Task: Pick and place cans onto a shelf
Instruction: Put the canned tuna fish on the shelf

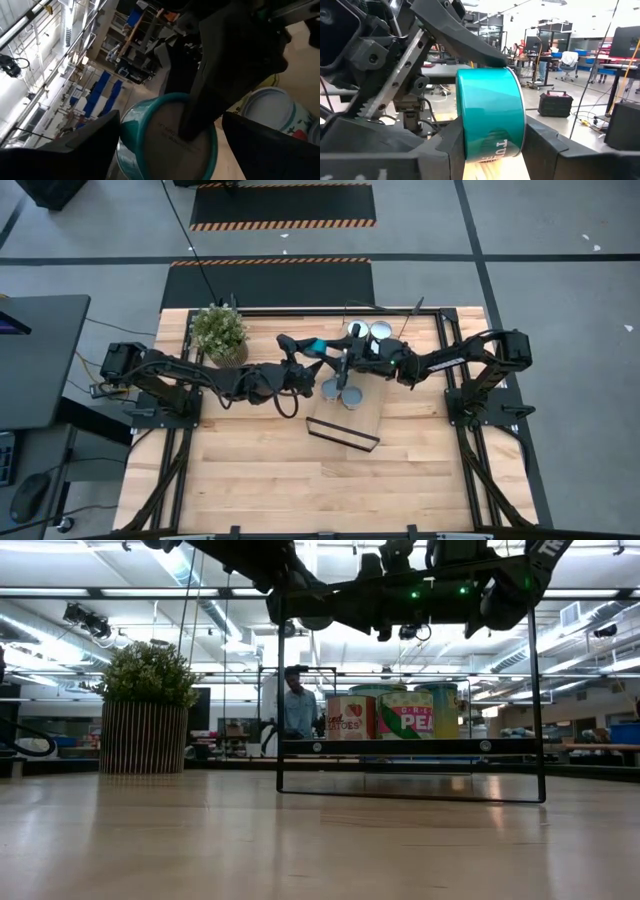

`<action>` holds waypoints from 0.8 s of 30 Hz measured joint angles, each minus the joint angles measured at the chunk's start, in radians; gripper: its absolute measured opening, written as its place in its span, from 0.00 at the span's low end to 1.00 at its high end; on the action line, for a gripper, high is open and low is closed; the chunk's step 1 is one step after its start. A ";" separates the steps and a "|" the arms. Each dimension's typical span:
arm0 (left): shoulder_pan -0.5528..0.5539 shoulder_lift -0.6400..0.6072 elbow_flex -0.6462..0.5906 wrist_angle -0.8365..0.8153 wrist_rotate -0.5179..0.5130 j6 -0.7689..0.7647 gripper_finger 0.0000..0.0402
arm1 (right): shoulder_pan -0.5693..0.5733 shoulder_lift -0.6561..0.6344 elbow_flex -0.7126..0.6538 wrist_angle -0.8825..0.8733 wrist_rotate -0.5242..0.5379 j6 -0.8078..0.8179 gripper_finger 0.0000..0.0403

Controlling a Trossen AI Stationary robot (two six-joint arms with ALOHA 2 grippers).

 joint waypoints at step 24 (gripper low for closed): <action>-0.056 -0.007 0.000 -0.046 0.040 -0.142 0.88 | -0.026 -0.244 0.000 -0.545 0.236 -0.178 0.40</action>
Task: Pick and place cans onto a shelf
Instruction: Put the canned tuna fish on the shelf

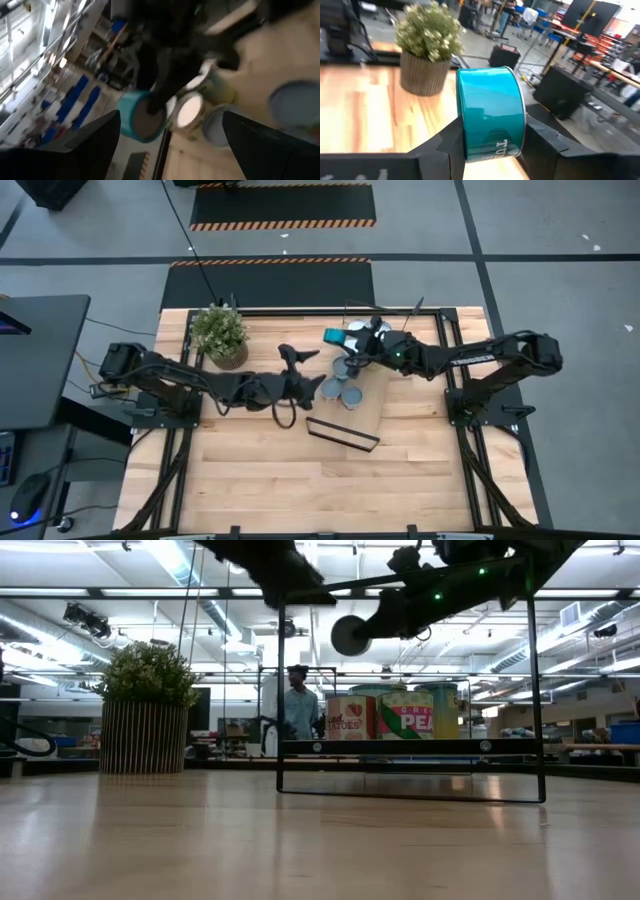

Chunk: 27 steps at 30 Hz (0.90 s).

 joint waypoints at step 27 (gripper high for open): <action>0.118 -0.217 -0.003 -0.308 0.686 -0.728 0.88 | 0.579 -0.174 -0.111 -0.195 0.542 -0.289 0.40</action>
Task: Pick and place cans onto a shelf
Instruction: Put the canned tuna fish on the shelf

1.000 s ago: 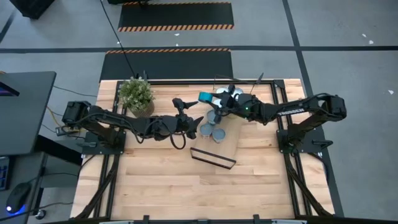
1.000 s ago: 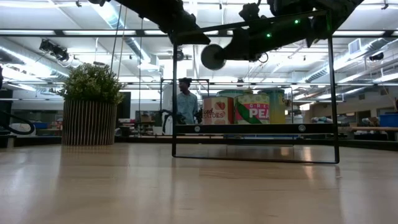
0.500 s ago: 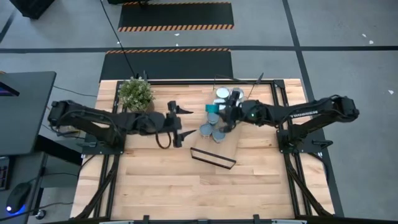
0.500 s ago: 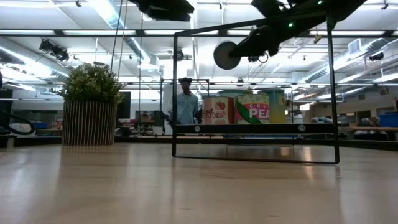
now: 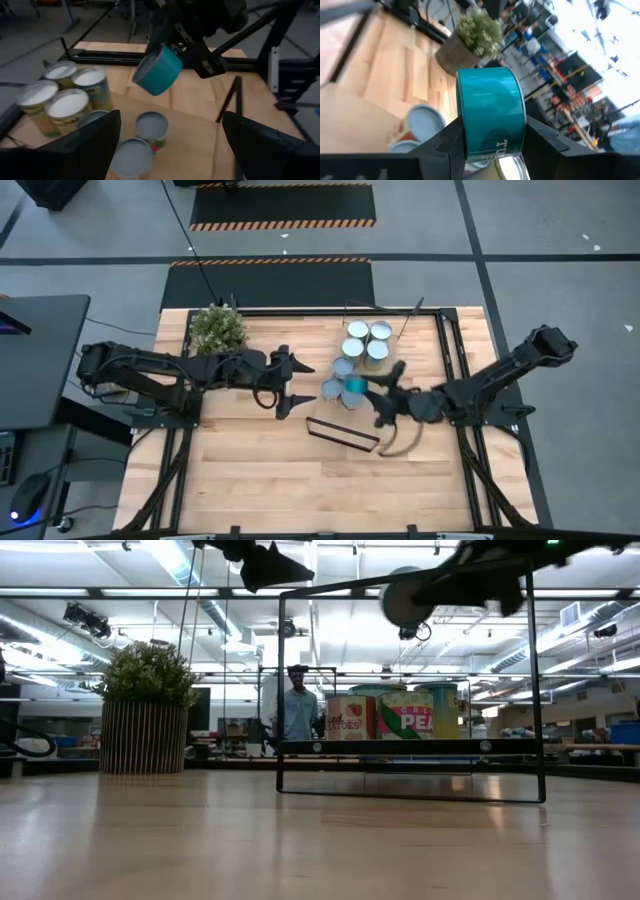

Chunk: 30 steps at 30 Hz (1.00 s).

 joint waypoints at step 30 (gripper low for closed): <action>-0.034 0.000 0.000 0.009 -0.004 -0.060 0.88 | 0.281 0.146 -0.410 0.525 0.034 -0.304 0.40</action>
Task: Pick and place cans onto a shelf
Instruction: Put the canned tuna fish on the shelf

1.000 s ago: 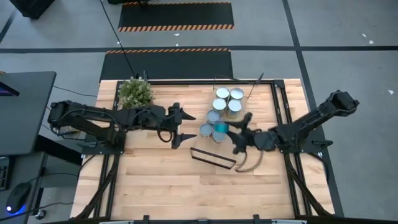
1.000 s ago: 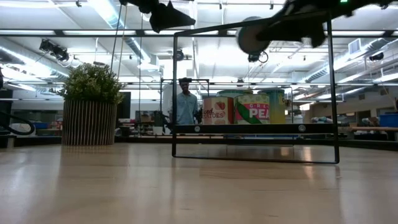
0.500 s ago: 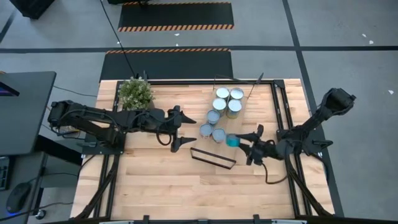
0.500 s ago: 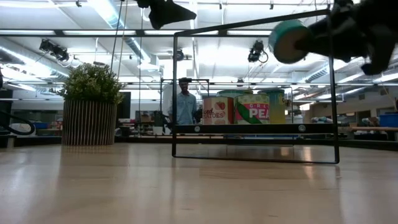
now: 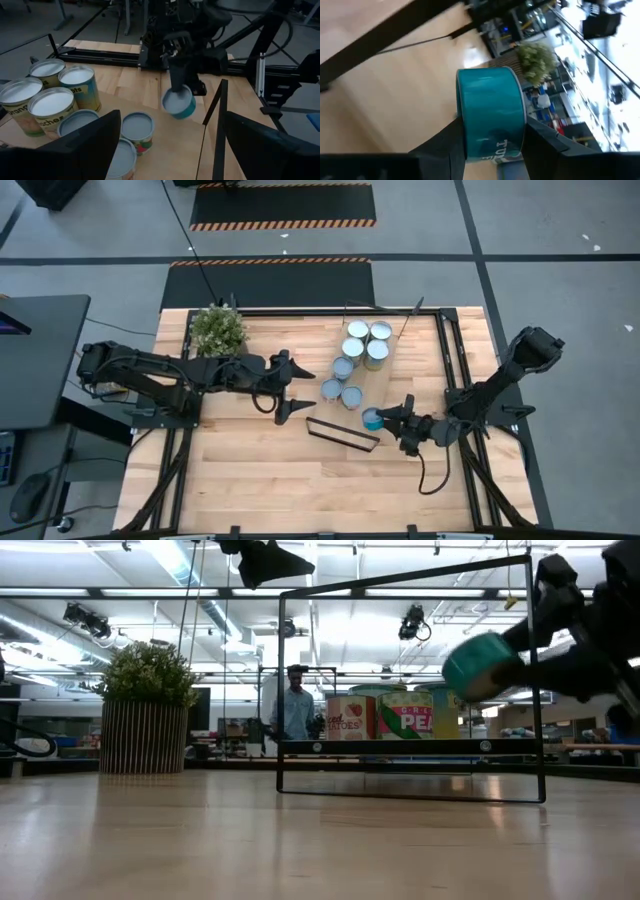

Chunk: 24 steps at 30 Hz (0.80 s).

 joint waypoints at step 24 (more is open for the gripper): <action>-0.001 0.000 0.001 -0.008 -0.001 -0.037 0.88 | -0.064 0.237 0.056 0.093 -0.187 -0.014 0.50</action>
